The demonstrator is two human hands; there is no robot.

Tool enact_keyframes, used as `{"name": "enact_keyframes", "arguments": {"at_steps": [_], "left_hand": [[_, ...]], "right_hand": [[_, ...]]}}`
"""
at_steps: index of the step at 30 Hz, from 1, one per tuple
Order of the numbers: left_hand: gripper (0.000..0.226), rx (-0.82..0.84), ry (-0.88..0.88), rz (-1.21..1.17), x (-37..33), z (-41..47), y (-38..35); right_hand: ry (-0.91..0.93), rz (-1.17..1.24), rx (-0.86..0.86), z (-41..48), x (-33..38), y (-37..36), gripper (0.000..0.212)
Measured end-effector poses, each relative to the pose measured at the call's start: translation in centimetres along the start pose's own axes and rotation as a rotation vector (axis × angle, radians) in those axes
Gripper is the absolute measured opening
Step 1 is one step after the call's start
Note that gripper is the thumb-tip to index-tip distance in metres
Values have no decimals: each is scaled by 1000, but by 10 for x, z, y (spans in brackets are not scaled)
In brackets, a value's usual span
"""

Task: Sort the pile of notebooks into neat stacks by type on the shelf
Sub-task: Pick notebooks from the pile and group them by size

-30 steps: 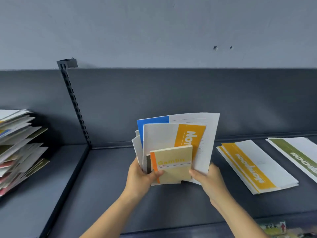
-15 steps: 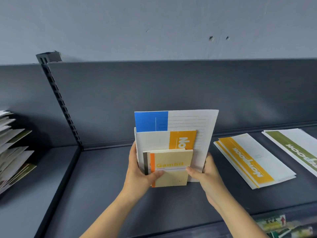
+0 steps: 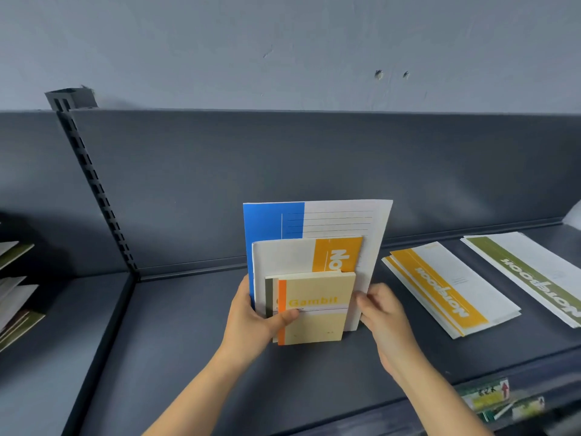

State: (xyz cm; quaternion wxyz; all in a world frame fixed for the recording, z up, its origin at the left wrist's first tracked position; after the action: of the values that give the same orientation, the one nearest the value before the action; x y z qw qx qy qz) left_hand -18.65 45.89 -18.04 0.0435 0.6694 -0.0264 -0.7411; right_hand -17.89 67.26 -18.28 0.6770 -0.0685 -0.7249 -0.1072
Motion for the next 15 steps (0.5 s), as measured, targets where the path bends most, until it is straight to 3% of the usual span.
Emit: {"name": "enact_keyframes", "arguments": {"at_steps": [4,10,15], "left_hand": [[51,35,10,10,2,3,2],[38,78,41,2,14,4,-4],[37,46,38,-25,18,7,-13]], "right_hand": [[13,-126,-48,2,-10,7,5],[17,27,-327,8,-9,43,6],[-7,-135,-238,-2,-11,51,25]]}}
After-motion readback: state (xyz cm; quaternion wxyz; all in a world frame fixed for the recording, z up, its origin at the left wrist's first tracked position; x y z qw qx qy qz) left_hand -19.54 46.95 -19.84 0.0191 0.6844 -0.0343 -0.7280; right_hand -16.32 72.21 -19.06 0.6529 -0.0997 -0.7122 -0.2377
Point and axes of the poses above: each hand's wrist, its own z-axis towards the middle knuckle, its own y-axis out of the back of the hand, x = y × z, the point moved 2 cm from there along z, towards the middle knuckle, and after that the axes turned 1 degree about -y, right-handed, at the moved point
